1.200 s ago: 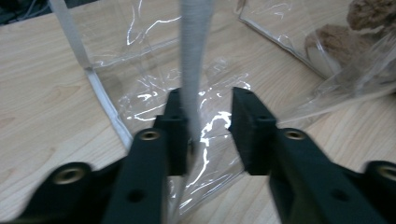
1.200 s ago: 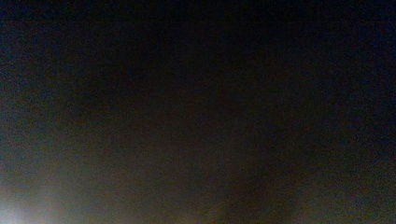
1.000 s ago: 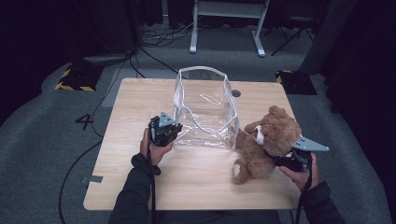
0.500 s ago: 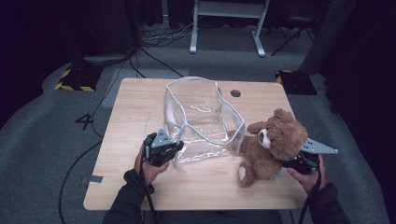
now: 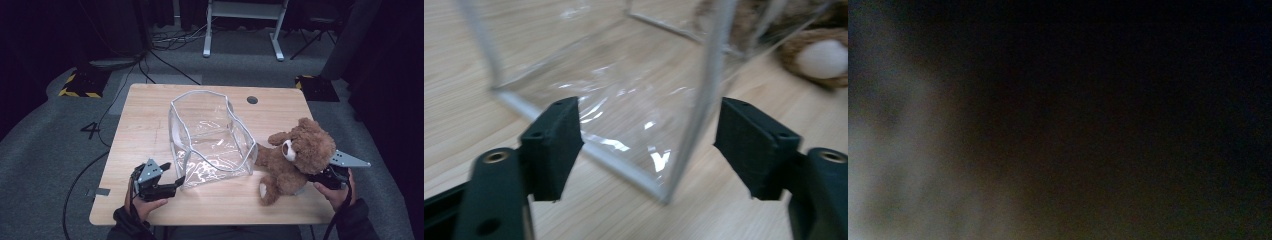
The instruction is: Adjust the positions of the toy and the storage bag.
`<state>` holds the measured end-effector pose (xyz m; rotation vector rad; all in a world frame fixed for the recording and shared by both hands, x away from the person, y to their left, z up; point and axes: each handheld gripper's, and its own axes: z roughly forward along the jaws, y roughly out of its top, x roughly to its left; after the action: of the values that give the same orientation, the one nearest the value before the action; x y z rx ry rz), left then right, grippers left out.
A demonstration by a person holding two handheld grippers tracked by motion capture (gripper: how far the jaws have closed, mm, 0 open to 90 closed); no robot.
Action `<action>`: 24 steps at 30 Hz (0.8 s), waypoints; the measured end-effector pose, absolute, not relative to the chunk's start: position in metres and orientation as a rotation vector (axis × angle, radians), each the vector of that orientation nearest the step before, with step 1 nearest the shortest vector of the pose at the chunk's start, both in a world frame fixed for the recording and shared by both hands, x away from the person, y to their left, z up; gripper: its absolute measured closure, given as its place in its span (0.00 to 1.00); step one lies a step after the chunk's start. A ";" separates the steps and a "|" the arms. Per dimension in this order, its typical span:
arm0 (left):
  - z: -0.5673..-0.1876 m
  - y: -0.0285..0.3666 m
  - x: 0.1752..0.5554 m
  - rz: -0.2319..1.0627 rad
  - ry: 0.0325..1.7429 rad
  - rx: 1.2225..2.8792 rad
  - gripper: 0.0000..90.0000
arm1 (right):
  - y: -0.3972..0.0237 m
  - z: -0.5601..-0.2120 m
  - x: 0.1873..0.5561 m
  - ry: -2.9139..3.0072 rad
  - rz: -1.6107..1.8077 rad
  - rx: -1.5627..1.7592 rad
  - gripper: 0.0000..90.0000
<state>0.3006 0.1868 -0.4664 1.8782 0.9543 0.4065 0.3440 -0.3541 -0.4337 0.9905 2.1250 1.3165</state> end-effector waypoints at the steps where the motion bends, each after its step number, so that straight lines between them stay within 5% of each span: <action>1: -0.467 0.194 0.299 0.414 0.973 1.840 0.30 | -0.354 -0.433 0.344 2.126 1.313 0.984 0.57; 8: -0.480 0.221 0.343 0.453 1.233 1.753 0.28 | -0.355 -0.434 0.344 2.128 1.316 0.968 0.57; 13: -0.484 0.205 0.374 0.578 1.254 1.861 0.26 | -0.356 -0.434 0.344 2.136 1.326 0.953 0.56; 24: -0.481 0.188 0.452 0.431 1.359 1.816 0.27 | -0.359 -0.435 0.343 2.140 1.339 0.934 0.55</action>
<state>0.4517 0.1876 -0.4807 1.8162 1.3592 0.4314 0.3432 -0.3591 -0.4354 0.9342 2.1402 1.3386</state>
